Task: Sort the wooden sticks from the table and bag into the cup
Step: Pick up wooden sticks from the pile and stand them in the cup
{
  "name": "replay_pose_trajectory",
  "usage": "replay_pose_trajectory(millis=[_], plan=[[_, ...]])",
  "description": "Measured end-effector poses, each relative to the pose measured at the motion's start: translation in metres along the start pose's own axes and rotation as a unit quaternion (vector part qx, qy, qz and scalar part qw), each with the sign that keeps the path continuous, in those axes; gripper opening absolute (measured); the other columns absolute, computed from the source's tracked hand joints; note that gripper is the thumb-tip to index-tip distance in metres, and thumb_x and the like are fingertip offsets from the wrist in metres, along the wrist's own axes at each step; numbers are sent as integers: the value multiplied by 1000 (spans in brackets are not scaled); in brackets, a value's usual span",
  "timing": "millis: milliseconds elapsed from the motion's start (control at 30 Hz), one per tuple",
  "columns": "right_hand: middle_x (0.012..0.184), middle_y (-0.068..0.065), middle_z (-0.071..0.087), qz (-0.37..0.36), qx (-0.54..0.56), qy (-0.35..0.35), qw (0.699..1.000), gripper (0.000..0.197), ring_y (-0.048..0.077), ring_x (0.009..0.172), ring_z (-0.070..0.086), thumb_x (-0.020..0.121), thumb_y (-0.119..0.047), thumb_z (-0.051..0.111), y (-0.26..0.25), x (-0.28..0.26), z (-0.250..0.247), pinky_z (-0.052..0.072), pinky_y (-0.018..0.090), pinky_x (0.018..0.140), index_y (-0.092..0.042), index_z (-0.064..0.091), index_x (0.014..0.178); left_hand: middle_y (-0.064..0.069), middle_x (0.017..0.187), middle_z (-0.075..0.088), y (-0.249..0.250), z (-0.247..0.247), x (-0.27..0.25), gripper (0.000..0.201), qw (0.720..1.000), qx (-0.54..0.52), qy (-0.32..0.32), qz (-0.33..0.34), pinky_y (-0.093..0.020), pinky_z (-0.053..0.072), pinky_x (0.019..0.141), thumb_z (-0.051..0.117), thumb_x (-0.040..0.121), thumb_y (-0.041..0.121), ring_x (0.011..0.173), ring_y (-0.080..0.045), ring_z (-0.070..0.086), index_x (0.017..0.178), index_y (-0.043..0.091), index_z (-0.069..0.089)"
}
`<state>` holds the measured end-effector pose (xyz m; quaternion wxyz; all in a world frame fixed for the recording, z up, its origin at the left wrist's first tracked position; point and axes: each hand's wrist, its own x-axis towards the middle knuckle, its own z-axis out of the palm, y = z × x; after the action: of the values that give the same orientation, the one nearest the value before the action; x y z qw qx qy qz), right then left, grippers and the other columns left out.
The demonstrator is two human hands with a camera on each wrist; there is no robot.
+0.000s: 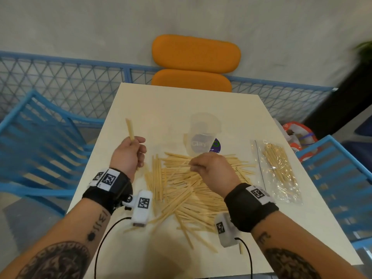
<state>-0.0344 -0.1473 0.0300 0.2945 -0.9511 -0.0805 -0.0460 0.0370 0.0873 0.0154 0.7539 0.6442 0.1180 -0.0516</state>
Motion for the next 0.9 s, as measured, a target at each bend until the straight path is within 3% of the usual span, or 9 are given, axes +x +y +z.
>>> replay_pose_trajectory(millis=[67,167,267,367,467,533,633,800,900], plan=[[97,-9,70,39,74,75,994,14,10,98,62,92,-18,70,-3,2,-11,41,6,85,-16,78,104,-3,76,63,-4,12,-8,28,999,29,-31,-1,-28,37,51,34,107,16,57,-15,51,96,16,60],[90,-16,69,38,142,168,975,10,4,90,66,89,-15,73,-13,6,-27,49,12,83,-17,79,97,-4,89,75,-12,39,-22,28,995,45,-89,0,-30,53,63,33,108,17,77,-20,69,100,14,59],[84,-18,71,73,208,187,957,8,-1,83,66,88,-16,74,-21,10,-40,51,13,77,-21,78,93,2,105,76,-15,66,-31,28,988,45,-141,33,-35,54,89,36,108,18,103,-15,70,100,16,63],[80,-14,74,116,291,175,933,10,2,75,68,88,-15,74,-26,14,-44,56,19,72,-24,76,92,9,104,76,-15,87,-37,27,978,71,-186,59,-34,50,97,41,106,18,103,-5,68,102,20,68],[79,-5,74,148,325,179,917,8,10,72,68,89,-12,72,-24,18,-40,56,21,63,-19,74,91,14,86,75,-12,104,-45,27,966,96,-231,61,-32,55,89,40,108,19,87,-8,72,105,23,66],[82,1,73,178,352,186,900,8,15,70,67,90,-12,72,-22,20,-37,58,28,59,-20,73,92,14,73,71,-11,112,-50,25,961,99,-252,55,-26,55,70,37,109,19,68,-10,67,103,19,61],[75,-2,70,195,374,213,881,4,18,60,66,90,-14,73,-18,19,-38,59,32,60,-14,72,94,6,67,59,-13,119,-51,23,951,145,-262,78,-25,37,52,36,108,21,57,-15,46,94,13,51],[71,5,59,201,370,221,880,18,17,65,55,86,-24,76,-1,18,-40,53,39,69,-8,68,81,4,62,45,-16,122,-45,27,945,164,-278,53,-27,30,51,36,107,22,54,-13,38,101,0,49],[86,5,69,210,367,182,888,23,14,78,63,87,-27,75,0,18,-47,54,39,77,-13,69,104,6,58,42,-16,122,-43,21,943,164,-289,24,-28,27,50,36,106,15,52,-14,35,93,10,52]])
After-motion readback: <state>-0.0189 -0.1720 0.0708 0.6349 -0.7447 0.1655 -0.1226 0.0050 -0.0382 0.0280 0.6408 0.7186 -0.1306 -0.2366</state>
